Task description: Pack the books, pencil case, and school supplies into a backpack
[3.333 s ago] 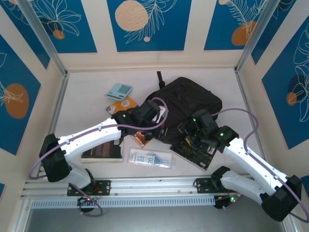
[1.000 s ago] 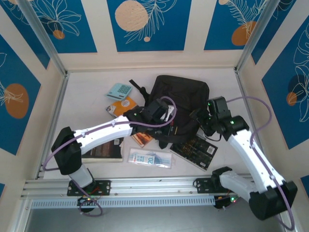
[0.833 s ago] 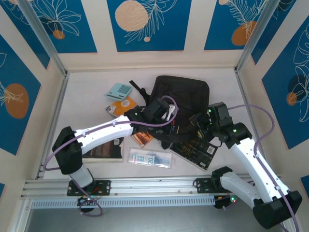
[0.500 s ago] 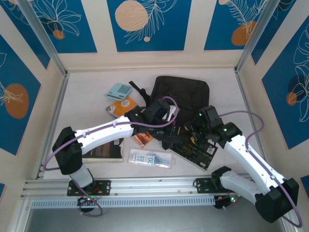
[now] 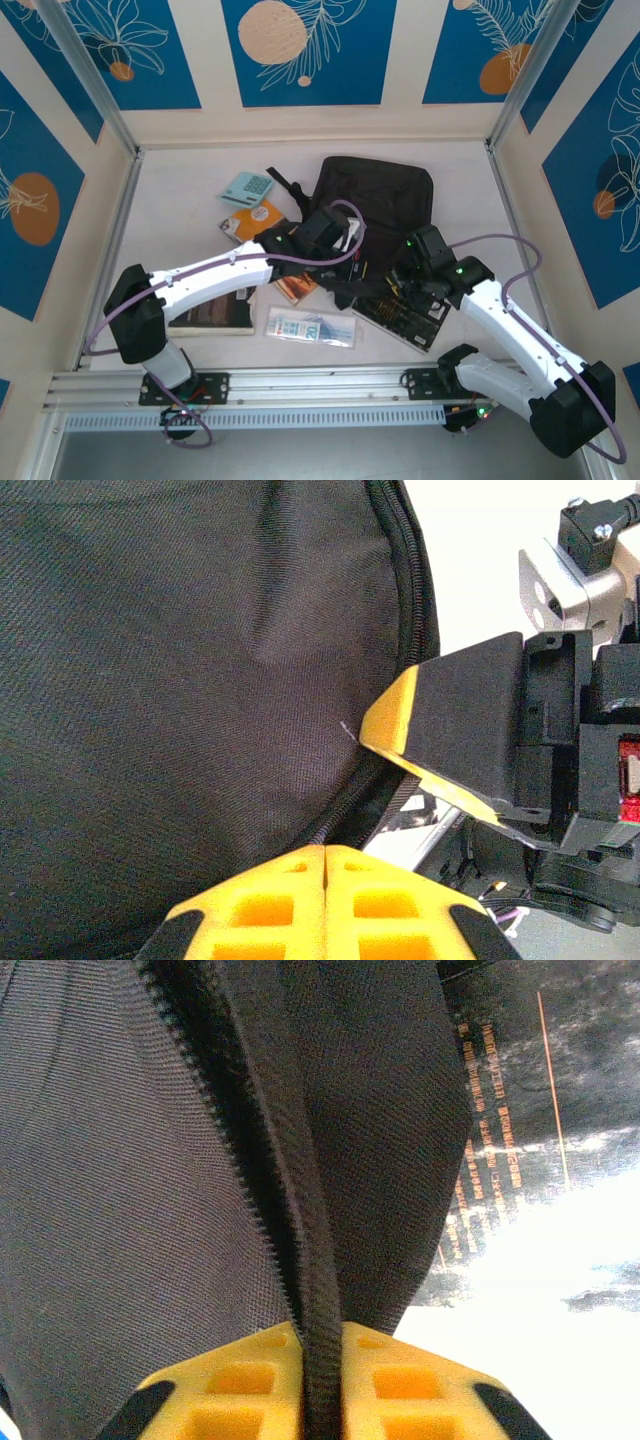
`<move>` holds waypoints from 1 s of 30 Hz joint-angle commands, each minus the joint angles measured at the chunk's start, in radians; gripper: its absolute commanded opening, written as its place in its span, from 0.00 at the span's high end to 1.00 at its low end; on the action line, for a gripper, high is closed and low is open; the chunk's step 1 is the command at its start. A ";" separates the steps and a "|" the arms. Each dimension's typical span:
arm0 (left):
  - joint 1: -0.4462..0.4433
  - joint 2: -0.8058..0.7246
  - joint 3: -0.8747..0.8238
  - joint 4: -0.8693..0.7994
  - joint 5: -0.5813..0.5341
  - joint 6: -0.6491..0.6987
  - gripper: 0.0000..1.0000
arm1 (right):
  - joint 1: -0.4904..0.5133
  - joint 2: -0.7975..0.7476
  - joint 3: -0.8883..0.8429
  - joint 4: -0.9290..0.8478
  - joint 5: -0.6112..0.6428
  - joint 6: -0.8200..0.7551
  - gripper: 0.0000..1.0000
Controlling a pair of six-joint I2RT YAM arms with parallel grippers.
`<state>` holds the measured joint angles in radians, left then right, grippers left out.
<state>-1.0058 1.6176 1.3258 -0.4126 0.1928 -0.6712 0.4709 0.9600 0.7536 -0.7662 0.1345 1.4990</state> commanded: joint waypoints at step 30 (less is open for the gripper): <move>0.197 -0.145 -0.071 -0.124 -0.046 0.097 1.00 | -0.154 0.018 0.009 -0.034 0.060 -0.263 1.00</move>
<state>-0.8349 1.5043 1.2098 -0.4736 0.1600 -0.6125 0.3382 0.9627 0.7498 -0.7486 0.1043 1.2881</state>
